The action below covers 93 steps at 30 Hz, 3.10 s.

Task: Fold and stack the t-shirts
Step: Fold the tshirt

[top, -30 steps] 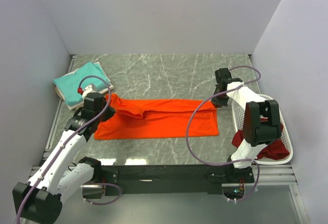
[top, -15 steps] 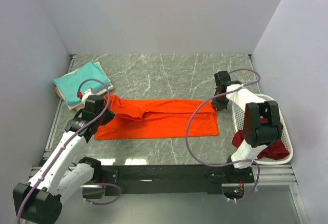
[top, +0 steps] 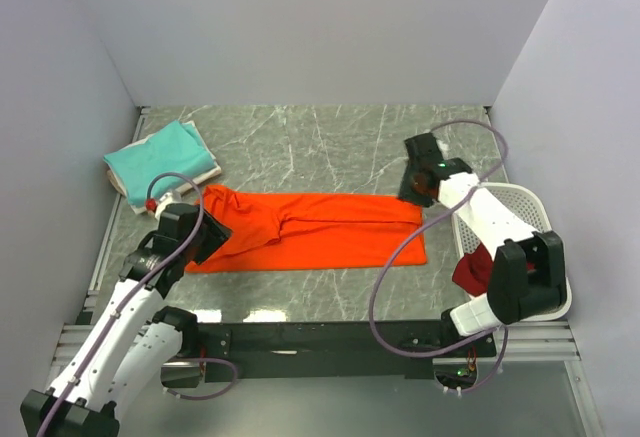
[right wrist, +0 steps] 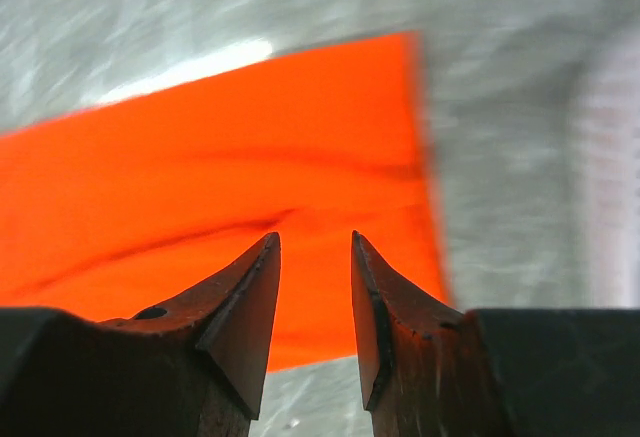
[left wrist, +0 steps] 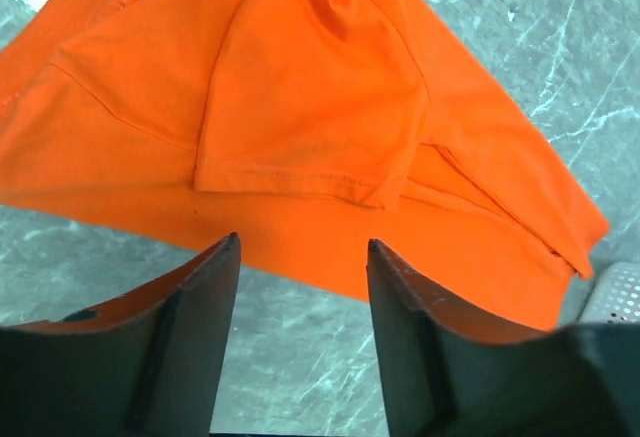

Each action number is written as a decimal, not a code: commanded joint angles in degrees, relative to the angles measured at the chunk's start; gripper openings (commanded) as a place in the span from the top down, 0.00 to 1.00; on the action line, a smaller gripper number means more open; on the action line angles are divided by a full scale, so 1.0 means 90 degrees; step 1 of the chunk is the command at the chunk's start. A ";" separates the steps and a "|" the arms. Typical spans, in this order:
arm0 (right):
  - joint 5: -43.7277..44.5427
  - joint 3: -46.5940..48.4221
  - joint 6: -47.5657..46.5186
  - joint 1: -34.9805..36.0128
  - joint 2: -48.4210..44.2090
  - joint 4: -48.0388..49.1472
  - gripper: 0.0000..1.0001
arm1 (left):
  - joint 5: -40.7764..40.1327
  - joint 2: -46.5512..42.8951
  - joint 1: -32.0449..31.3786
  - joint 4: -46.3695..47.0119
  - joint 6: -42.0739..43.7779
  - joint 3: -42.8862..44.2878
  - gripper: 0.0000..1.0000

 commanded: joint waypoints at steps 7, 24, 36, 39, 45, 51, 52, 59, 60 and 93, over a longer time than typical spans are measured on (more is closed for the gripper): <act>-0.1514 0.1301 0.0554 0.2855 0.1398 0.0898 0.59 | 0.0218 0.1555 0.0453 0.1100 0.0418 -0.0098 0.37; -0.2144 0.2963 0.0556 0.4080 0.3626 0.1293 0.55 | 0.1137 0.2026 0.1256 0.2293 0.0674 -0.1006 0.45; -0.2387 0.3012 0.0536 0.4118 0.3988 0.1341 0.55 | 0.1352 0.2261 0.1256 0.2654 0.0654 -0.1231 0.53; -0.2417 0.2992 0.0555 0.4118 0.3988 0.1360 0.56 | 0.1342 0.2203 0.1256 0.2645 0.0625 -0.1241 0.57; -0.2543 0.3099 0.0546 0.4118 0.4105 0.1380 0.60 | 0.1411 0.2144 0.1266 0.2703 0.0576 -0.1348 0.71; -0.2719 0.3256 0.0517 0.4128 0.4281 0.1361 0.70 | 0.1498 0.2105 0.1266 0.2752 0.0557 -0.1436 0.86; -0.2748 0.3275 0.0536 0.4128 0.4291 0.1331 0.73 | 0.1508 0.2095 0.1256 0.2733 0.0557 -0.1436 0.91; -0.2778 0.3246 0.0536 0.4118 0.4086 0.1263 0.95 | 0.1625 0.1763 0.1266 0.2596 0.0420 -0.1417 1.00; -0.2749 0.3217 0.0546 0.4118 0.4037 0.1243 0.97 | 0.1596 0.1647 0.1256 0.2470 0.0410 -0.1407 1.00; -0.2807 0.2748 0.0614 0.4109 0.3519 0.0618 1.00 | 0.1118 0.1099 0.0465 0.1239 -0.0586 -0.1309 0.99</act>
